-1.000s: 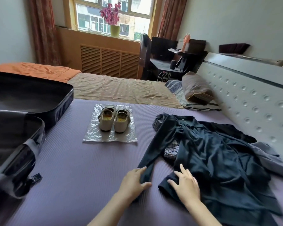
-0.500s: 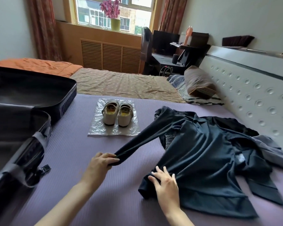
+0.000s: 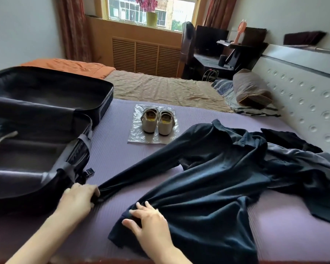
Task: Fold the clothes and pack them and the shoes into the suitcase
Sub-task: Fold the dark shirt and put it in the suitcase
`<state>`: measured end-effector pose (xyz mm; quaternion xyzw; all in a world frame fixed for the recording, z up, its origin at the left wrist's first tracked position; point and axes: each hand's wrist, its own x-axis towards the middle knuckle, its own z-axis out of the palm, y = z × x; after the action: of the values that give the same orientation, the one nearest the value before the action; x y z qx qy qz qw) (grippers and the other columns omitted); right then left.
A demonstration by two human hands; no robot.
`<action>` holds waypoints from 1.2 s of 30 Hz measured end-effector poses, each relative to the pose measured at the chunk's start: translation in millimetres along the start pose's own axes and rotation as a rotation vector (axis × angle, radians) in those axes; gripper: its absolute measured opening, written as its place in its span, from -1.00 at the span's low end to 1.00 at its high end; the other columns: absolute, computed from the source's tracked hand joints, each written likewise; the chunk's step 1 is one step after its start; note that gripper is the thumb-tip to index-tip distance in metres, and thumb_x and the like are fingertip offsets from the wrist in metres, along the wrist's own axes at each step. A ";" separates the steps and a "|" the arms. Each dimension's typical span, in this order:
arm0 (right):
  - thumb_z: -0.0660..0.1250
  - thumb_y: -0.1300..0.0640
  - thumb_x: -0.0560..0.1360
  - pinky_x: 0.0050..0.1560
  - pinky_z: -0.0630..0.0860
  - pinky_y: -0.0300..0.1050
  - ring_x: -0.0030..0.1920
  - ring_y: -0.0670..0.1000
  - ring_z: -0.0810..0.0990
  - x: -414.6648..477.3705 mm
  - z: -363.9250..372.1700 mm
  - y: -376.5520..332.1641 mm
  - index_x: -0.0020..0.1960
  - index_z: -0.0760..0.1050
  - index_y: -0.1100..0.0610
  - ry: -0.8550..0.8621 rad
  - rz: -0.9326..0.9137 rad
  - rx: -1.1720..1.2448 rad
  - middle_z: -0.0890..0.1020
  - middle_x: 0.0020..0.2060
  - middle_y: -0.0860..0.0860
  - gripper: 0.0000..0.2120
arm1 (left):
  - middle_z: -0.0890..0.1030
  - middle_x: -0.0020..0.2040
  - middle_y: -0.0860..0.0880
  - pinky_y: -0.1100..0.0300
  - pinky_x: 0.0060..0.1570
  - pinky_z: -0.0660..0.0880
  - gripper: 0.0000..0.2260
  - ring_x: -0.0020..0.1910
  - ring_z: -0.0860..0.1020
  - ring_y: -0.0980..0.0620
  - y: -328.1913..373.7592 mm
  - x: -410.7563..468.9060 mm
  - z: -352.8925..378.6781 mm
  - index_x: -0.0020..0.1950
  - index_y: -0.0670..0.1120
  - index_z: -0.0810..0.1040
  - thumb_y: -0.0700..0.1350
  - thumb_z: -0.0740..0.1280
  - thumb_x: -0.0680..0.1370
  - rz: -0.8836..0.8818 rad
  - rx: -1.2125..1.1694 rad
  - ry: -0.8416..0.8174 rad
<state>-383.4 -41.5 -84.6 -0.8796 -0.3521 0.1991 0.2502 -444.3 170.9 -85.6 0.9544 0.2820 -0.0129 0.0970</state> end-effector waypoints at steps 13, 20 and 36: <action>0.13 -0.32 0.51 0.47 0.01 0.15 0.53 0.10 -0.01 55.0 -74.6 106.0 0.55 0.05 -0.03 0.232 0.331 -0.183 0.09 0.54 -0.02 -0.28 | 0.34 0.44 -0.09 0.06 0.35 0.25 -0.45 0.41 0.31 -0.05 109.1 88.5 26.8 0.52 -0.06 0.15 0.06 0.23 0.58 0.070 -0.421 0.028; -0.15 -0.35 0.45 0.49 -0.10 0.12 0.54 0.03 -0.02 51.5 -38.1 107.8 0.50 0.19 -0.09 0.230 0.264 -0.283 0.14 0.52 -0.07 -0.30 | 0.61 0.05 -0.09 0.06 0.12 0.41 -0.55 0.09 0.53 -0.08 102.1 97.2 49.1 0.40 0.04 0.39 -0.04 0.35 0.52 0.010 -0.463 0.219; 0.17 -0.06 0.60 0.46 -0.22 -0.17 0.52 -0.12 -0.03 27.2 -7.4 54.6 0.46 0.26 -0.10 0.050 -0.098 -0.025 0.17 0.49 -0.16 -0.57 | 0.40 0.19 -0.12 0.02 0.01 0.47 -0.58 0.12 0.47 -0.12 16.0 39.6 5.4 0.36 -0.08 0.37 -0.31 0.16 0.51 -0.197 0.045 0.241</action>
<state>-332.8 -58.3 -115.2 -0.8690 -0.3911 0.1603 0.2573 -402.2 177.9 -91.2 0.9186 0.3836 0.0862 0.0394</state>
